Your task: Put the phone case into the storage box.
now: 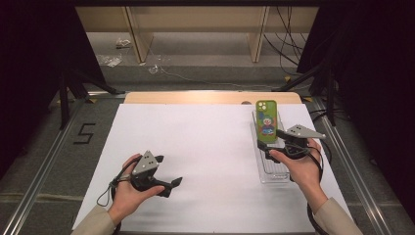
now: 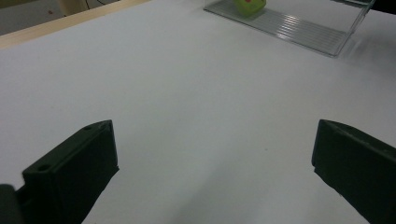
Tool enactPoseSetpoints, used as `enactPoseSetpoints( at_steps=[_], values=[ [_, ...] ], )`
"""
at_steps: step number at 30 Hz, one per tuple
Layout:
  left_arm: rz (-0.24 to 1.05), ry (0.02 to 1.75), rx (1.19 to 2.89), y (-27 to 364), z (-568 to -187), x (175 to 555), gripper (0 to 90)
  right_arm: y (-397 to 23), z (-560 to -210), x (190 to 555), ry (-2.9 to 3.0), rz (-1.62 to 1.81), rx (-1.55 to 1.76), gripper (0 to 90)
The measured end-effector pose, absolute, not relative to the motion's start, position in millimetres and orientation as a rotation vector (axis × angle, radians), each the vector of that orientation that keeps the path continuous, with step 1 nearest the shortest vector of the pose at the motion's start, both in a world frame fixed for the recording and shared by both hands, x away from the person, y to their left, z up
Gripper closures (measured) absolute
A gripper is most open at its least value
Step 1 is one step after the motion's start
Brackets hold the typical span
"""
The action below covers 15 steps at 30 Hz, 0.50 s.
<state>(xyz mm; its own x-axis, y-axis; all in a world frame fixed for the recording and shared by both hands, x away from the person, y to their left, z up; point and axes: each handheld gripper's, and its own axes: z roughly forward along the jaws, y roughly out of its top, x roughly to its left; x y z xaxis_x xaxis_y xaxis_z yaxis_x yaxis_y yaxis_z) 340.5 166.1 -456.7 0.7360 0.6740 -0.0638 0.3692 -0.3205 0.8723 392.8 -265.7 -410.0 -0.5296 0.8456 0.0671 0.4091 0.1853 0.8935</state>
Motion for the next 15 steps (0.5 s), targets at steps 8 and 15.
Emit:
enactPoseSetpoints(
  at_steps=[8,15],
  values=[
    [0.387,0.798,1.942,166,-457,341,0.0,-269,-413,386,2.034,1.306,1.162,16.5],
    [0.388,0.799,1.942,167,-457,341,0.0,-272,-415,380,2.036,1.317,1.142,16.5]
  ],
)
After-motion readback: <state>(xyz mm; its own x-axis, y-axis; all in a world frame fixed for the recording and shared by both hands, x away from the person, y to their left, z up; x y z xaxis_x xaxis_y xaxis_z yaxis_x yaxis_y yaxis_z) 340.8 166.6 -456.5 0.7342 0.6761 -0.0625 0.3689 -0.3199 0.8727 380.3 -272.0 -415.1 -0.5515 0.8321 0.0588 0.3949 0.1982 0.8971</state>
